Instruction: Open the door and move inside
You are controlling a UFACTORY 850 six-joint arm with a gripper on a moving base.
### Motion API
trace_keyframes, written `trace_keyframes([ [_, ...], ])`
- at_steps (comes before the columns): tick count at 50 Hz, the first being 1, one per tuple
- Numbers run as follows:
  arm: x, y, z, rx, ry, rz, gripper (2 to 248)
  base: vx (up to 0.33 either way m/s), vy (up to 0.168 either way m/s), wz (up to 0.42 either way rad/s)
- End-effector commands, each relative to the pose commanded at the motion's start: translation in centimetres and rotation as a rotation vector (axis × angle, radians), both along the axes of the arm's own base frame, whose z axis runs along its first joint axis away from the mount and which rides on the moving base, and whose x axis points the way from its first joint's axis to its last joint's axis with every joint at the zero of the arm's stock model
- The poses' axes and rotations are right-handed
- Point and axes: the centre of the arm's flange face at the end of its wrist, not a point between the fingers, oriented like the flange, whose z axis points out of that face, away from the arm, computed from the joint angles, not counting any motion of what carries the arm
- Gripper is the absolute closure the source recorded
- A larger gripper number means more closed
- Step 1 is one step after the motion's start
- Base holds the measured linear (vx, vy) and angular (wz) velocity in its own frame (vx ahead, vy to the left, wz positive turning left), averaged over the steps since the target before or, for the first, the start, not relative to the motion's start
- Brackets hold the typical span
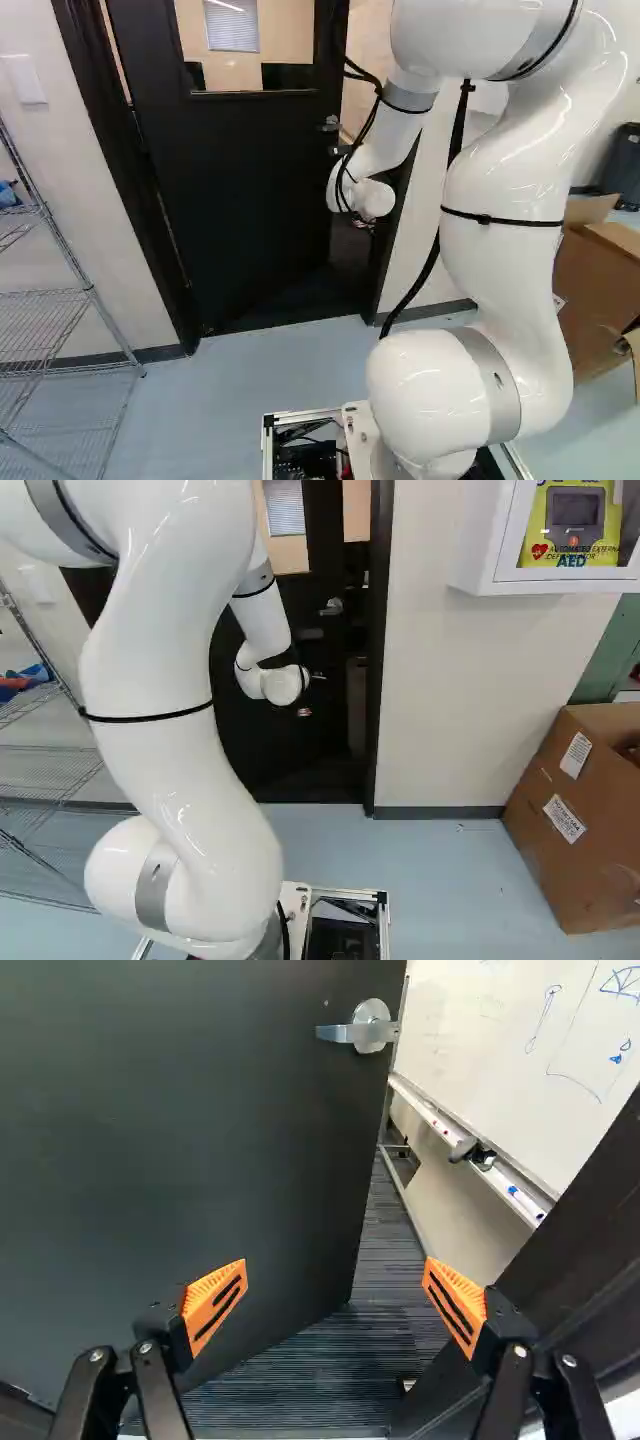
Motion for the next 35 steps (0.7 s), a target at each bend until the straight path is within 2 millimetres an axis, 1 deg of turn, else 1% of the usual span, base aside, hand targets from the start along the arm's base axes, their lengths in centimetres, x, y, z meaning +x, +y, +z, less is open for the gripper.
trace_keyframes([
  [21,-4.3,0.0,0.4,0.001,0.001,-0.004,3,0.0,0.0,0.0],
  [35,-7.1,0.3,0.7,0.002,-0.008,0.002,3,0.0,0.0,0.0],
])
